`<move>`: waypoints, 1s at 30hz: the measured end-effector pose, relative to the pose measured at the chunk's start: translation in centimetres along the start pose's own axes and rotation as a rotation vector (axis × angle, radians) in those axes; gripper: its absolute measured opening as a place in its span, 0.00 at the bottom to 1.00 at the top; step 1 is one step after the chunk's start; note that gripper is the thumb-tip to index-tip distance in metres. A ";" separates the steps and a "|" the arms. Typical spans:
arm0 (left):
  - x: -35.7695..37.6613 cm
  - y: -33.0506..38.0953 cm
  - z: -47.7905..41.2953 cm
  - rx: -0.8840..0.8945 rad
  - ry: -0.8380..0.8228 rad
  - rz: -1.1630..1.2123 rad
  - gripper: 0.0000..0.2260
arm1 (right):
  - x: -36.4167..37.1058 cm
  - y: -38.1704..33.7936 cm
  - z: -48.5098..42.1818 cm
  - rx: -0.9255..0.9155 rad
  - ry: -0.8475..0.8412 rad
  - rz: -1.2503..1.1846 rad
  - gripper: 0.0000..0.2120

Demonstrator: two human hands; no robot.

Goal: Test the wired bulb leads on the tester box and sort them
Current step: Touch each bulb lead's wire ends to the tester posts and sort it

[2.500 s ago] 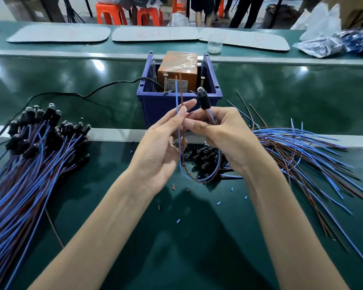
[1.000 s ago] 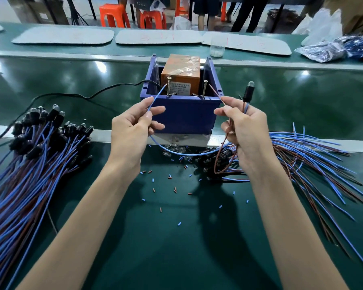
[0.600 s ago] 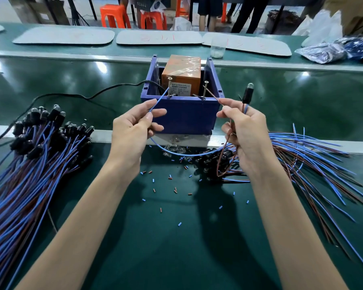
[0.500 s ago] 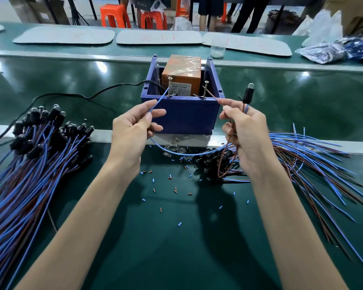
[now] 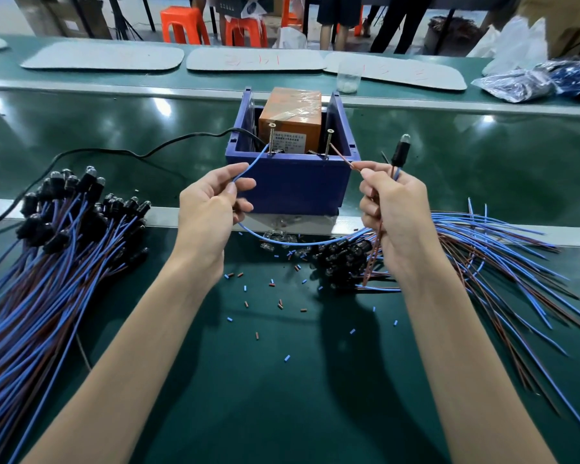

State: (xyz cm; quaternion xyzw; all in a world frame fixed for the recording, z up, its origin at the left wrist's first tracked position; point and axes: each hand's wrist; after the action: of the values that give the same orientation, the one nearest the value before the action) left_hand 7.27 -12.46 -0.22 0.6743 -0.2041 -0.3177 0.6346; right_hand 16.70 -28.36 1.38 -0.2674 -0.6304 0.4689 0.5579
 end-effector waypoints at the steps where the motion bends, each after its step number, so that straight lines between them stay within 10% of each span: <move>1: 0.0 0.0 0.0 -0.001 0.001 -0.001 0.16 | 0.0 0.0 0.0 0.002 0.000 -0.006 0.11; 30: 0.3 -0.4 -0.1 -0.004 -0.030 -0.025 0.17 | -0.2 0.1 -0.2 0.019 -0.018 0.035 0.11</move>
State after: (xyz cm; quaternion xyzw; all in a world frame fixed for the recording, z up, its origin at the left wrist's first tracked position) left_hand 7.48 -12.59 -0.67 0.6708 -0.2046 -0.3363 0.6285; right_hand 16.87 -28.41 1.18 -0.2689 -0.6259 0.4870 0.5466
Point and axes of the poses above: each hand's wrist, its own z-axis away from the middle knuckle, its own x-axis out of the palm, y = z × x, and after that the axes turned 15 degrees about -z, right-handed
